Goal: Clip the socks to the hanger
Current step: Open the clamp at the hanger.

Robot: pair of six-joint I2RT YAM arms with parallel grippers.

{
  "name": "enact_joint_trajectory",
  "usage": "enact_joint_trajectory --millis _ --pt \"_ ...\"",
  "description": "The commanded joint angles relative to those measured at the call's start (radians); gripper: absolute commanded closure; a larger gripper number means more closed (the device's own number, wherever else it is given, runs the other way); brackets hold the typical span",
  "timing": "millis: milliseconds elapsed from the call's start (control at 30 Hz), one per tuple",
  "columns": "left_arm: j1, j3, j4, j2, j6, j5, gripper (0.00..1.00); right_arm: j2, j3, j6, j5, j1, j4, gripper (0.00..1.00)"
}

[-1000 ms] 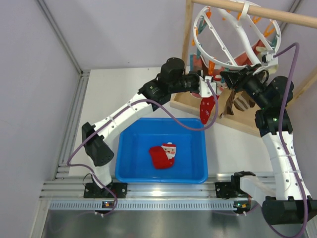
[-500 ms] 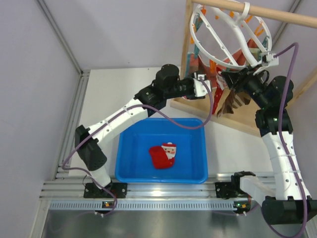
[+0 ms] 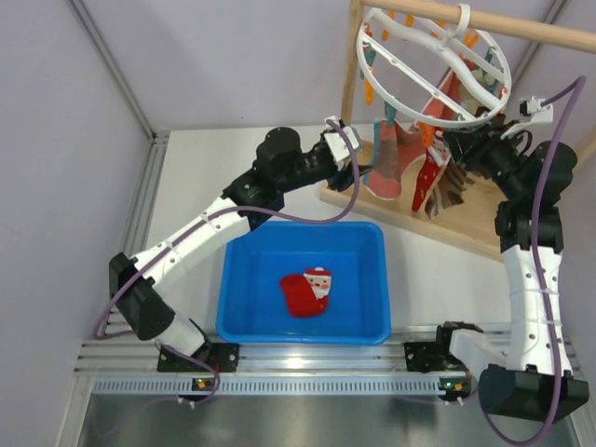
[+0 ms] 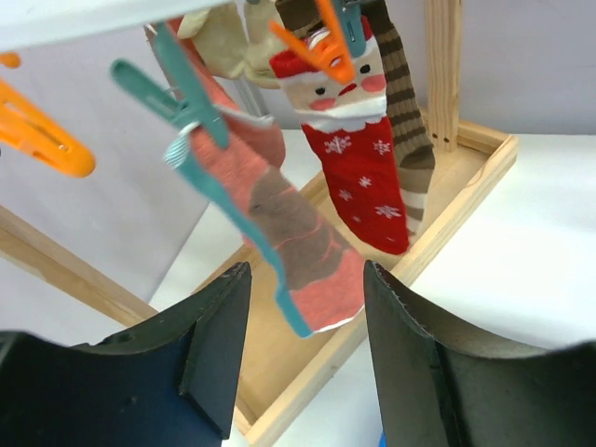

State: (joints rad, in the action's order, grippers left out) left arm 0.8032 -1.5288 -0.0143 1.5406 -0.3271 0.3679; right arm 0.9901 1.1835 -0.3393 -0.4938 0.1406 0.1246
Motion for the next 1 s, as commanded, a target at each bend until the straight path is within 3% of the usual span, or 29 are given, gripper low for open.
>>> enact_joint_trajectory --millis 0,300,567,800,967 --pt "-0.01 0.004 -0.091 -0.01 0.118 -0.035 0.43 0.002 0.062 0.034 -0.037 0.049 -0.016 0.62" --pt "-0.009 0.009 -0.213 0.026 0.286 0.035 0.42 -0.043 0.056 0.095 -0.071 0.1 0.03 0.6" --pt "0.017 -0.044 -0.323 0.111 0.391 0.011 0.43 -0.139 0.047 0.132 -0.066 0.111 0.104 0.62" --pt "0.074 -0.097 -0.444 0.187 0.453 -0.038 0.43 -0.192 0.025 0.037 -0.088 0.109 0.08 0.8" --pt "0.102 -0.161 -0.495 0.259 0.445 -0.13 0.43 -0.183 0.019 -0.032 -0.055 0.08 0.047 0.82"
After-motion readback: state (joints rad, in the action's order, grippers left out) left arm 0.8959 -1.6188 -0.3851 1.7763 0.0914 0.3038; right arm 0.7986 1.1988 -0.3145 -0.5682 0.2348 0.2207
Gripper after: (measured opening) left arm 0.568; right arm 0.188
